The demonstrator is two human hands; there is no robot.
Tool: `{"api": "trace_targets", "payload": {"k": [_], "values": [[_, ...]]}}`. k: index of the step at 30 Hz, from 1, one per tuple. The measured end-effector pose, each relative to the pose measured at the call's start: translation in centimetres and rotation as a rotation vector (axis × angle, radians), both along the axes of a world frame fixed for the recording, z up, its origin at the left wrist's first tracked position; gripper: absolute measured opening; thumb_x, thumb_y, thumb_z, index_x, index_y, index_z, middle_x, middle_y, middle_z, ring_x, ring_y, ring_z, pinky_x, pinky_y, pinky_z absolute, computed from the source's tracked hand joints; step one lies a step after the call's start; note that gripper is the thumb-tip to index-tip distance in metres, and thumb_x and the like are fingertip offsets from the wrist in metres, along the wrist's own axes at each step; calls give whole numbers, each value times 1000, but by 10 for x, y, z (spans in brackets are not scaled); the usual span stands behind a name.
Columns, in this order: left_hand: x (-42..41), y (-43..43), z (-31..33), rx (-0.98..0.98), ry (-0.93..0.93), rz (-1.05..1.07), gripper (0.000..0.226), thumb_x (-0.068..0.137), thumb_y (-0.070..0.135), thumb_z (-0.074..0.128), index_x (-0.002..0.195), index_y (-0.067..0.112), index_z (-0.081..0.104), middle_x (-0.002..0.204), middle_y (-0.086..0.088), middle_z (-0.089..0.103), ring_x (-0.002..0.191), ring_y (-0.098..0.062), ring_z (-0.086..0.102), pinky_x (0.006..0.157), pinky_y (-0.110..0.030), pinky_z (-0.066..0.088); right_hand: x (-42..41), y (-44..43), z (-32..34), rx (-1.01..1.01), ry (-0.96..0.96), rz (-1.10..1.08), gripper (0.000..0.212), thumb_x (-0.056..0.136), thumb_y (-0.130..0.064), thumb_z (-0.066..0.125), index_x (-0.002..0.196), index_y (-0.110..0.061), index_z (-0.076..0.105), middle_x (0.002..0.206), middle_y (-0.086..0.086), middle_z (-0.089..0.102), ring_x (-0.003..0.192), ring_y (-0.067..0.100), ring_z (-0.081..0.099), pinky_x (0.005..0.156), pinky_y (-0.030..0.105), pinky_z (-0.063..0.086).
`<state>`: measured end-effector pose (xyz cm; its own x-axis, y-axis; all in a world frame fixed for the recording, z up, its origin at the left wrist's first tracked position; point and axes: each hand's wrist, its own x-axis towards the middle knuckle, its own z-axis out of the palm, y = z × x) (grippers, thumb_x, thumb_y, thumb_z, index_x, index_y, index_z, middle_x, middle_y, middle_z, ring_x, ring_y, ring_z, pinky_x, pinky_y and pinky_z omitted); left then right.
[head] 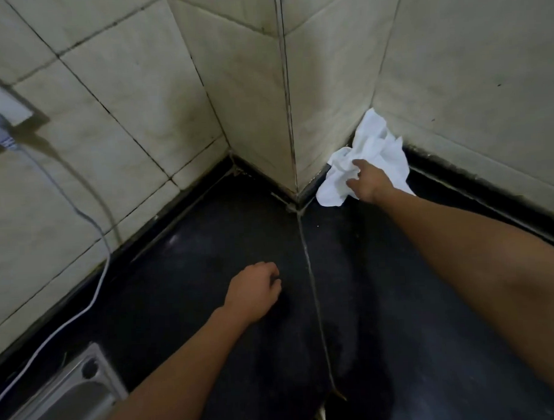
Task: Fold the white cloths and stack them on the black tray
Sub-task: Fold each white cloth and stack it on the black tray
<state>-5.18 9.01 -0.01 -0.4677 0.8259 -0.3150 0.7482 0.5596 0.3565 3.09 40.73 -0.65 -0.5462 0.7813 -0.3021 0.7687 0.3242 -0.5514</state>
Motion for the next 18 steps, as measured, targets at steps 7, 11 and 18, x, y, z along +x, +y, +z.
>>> {"api": "trace_targets", "payload": {"k": [7, 11, 18], "values": [[-9, -1, -18, -65, -26, 26, 17, 91, 28, 54, 101, 18, 62, 96, -1, 63, 87, -20, 59, 76, -38, 52, -25, 12, -27, -1, 20, -122, 30, 95, -16, 48, 114, 1, 63, 114, 22, 64, 109, 37, 58, 87, 36, 44], [-4, 0, -20, -62, -42, 9, 18, 91, 28, 54, 103, 17, 62, 97, -1, 63, 88, -20, 59, 77, -38, 52, -5, -6, -21, 120, 268, -260, 35, 93, -29, 53, 70, -3, 59, 67, 11, 60, 70, 27, 58, 61, 30, 34], [4, 1, -10, -9, -33, -67, 19, 92, 29, 53, 105, 18, 61, 100, 0, 63, 92, -19, 59, 77, -35, 50, 59, -65, 13, 17, 481, -325, 40, 84, -37, 70, 67, -2, 60, 63, 5, 62, 58, 10, 54, 58, 21, 42]]}}
